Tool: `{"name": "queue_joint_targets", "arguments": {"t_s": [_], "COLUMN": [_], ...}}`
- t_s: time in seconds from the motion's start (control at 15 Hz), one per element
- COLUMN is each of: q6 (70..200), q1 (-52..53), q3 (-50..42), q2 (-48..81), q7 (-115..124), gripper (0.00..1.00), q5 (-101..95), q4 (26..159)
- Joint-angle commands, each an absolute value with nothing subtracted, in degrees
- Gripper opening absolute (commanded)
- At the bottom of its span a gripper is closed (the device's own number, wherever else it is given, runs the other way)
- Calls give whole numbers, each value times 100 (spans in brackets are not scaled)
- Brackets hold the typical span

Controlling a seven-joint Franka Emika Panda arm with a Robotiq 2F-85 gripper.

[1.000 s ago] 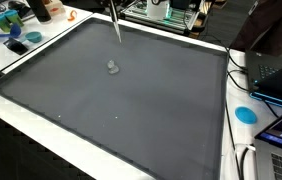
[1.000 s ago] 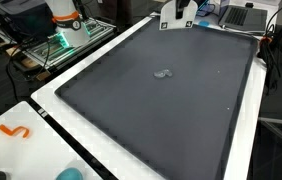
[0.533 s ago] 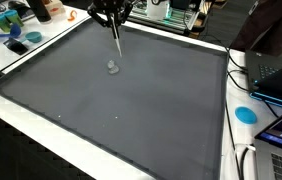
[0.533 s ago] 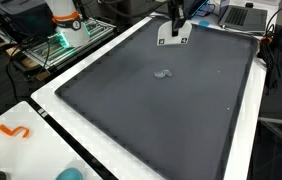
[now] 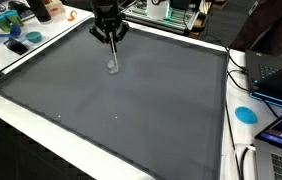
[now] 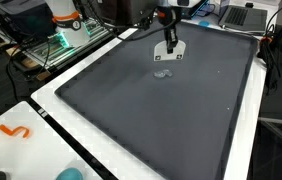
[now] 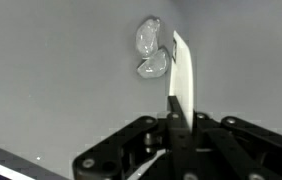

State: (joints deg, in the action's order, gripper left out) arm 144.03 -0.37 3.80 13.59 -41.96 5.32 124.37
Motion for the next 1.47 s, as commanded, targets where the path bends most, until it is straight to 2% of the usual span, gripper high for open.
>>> {"name": "queue_joint_targets", "arguments": {"t_s": [0.0,0.6,1.4], "q6": [14771,15592,15591], "q1": [-204,-300,-291], "q3": [543,679,636], "q2": [1493,1833,2066], "q7": [-4254,-4166,-3906], "gripper": [1,1,1], "q5": [756,621,130], "q4": [12653,12744,12643]}}
